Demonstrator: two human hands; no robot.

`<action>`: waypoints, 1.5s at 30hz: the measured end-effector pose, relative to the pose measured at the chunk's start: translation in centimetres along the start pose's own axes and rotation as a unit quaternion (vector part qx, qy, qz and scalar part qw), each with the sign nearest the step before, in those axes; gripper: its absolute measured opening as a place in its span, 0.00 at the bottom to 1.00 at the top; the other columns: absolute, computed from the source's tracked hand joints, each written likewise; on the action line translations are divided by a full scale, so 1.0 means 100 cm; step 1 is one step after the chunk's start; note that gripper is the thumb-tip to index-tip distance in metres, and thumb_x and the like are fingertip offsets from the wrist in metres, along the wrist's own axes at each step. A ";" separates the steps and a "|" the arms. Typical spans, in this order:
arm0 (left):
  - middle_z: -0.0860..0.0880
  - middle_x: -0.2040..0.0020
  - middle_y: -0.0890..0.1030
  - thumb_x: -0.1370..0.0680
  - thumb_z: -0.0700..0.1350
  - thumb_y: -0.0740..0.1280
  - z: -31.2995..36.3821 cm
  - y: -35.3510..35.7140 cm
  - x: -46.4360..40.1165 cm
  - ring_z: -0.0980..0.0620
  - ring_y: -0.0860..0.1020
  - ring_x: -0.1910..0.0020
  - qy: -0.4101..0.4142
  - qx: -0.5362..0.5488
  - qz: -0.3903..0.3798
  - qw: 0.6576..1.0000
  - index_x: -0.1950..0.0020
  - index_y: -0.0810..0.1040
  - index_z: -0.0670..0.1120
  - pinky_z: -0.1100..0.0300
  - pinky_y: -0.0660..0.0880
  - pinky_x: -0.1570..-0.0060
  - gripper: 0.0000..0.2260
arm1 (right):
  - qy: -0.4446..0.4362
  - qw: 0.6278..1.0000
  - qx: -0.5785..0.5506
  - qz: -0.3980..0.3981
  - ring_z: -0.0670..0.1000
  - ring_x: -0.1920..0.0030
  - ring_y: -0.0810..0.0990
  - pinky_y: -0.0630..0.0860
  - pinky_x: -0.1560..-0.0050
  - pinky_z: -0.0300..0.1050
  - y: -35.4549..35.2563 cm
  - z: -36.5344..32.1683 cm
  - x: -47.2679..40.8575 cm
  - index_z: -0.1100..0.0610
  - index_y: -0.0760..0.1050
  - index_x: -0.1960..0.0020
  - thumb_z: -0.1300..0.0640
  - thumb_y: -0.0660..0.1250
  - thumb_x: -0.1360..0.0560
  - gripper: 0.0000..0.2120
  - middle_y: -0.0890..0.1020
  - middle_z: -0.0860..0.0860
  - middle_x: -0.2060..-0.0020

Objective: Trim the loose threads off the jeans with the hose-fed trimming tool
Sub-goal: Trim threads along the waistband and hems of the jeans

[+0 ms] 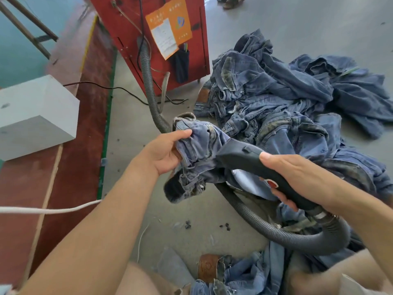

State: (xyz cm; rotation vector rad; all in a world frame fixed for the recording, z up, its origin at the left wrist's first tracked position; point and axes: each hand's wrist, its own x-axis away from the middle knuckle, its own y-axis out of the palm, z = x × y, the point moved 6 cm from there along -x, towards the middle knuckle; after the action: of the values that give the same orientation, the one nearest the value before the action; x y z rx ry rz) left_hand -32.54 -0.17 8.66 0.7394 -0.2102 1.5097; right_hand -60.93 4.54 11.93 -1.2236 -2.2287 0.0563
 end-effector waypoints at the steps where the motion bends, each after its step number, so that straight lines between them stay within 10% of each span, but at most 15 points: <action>1: 0.37 0.40 0.84 0.17 0.40 0.64 -0.004 -0.001 -0.004 0.41 0.84 0.44 0.001 -0.028 0.026 0.999 0.33 0.78 0.37 0.50 0.84 0.51 0.14 | 0.006 1.000 -0.012 0.006 0.58 0.76 0.74 0.72 0.76 0.45 -0.002 0.000 0.000 0.60 0.75 0.57 0.24 0.59 0.25 0.37 0.78 0.63 0.70; 7: 0.37 0.38 0.83 0.18 0.61 0.60 -0.021 0.007 -0.008 0.37 0.83 0.41 -0.044 0.002 -0.015 0.999 0.30 0.76 0.42 0.38 0.81 0.46 0.26 | 0.036 0.998 -0.041 0.033 0.57 0.75 0.74 0.74 0.75 0.46 -0.016 0.002 0.000 0.63 0.77 0.52 0.21 0.61 0.28 0.42 0.78 0.59 0.71; 10: 0.44 0.53 0.87 0.20 0.54 0.67 -0.018 0.016 -0.011 0.49 0.86 0.58 -0.024 0.027 -0.006 0.999 0.41 0.80 0.42 0.57 0.84 0.58 0.17 | 0.066 0.996 -0.052 0.022 0.57 0.74 0.74 0.75 0.74 0.46 -0.017 0.006 0.001 0.61 0.78 0.55 0.21 0.62 0.29 0.40 0.78 0.58 0.70; 14: 0.48 0.55 0.84 0.15 0.48 0.63 -0.019 0.022 -0.015 0.52 0.80 0.59 -0.004 -0.031 0.018 0.999 0.49 0.81 0.47 0.57 0.73 0.54 0.09 | 0.086 0.995 -0.058 0.007 0.56 0.75 0.74 0.75 0.74 0.46 -0.010 0.003 0.002 0.53 0.77 0.68 0.25 0.60 0.25 0.33 0.78 0.59 0.71; 19: 0.36 0.30 0.75 0.13 0.53 0.57 -0.021 0.031 -0.013 0.39 0.73 0.34 0.017 0.108 0.004 0.994 0.23 0.70 0.40 0.36 0.64 0.25 0.23 | 0.108 0.992 -0.068 -0.011 0.56 0.75 0.72 0.74 0.76 0.45 -0.004 0.003 0.001 0.59 0.77 0.60 0.27 0.61 0.23 0.34 0.76 0.60 0.69; 30: 0.40 0.43 0.82 0.14 0.42 0.61 -0.038 0.061 -0.004 0.46 0.81 0.47 0.023 0.125 -0.063 0.990 0.35 0.78 0.40 0.52 0.77 0.41 0.12 | 0.038 0.990 -0.129 0.037 0.57 0.75 0.72 0.73 0.76 0.46 0.010 -0.022 -0.009 0.54 0.76 0.66 0.25 0.61 0.25 0.33 0.76 0.58 0.72; 39: 0.37 0.24 0.70 0.21 0.75 0.44 -0.034 0.071 0.000 0.35 0.69 0.25 0.009 0.184 -0.153 0.971 0.21 0.67 0.43 0.33 0.60 0.24 0.44 | 0.069 0.994 -0.079 0.019 0.57 0.76 0.73 0.74 0.75 0.46 0.014 -0.017 0.005 0.53 0.76 0.66 0.24 0.61 0.25 0.33 0.77 0.59 0.72; 45: 0.31 0.26 0.70 0.27 0.80 0.40 -0.036 0.079 0.007 0.25 0.67 0.28 0.030 0.065 -0.203 0.977 0.21 0.68 0.54 0.26 0.62 0.29 0.45 | 0.035 0.987 -0.131 0.088 0.57 0.75 0.73 0.73 0.75 0.47 0.003 -0.021 0.003 0.64 0.73 0.60 0.24 0.59 0.24 0.39 0.77 0.59 0.71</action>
State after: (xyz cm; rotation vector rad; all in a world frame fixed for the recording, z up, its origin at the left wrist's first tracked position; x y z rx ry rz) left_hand -41.07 1.61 8.69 0.7852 0.0851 1.1605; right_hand -59.74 4.44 13.67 -1.5370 -2.1094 -0.2145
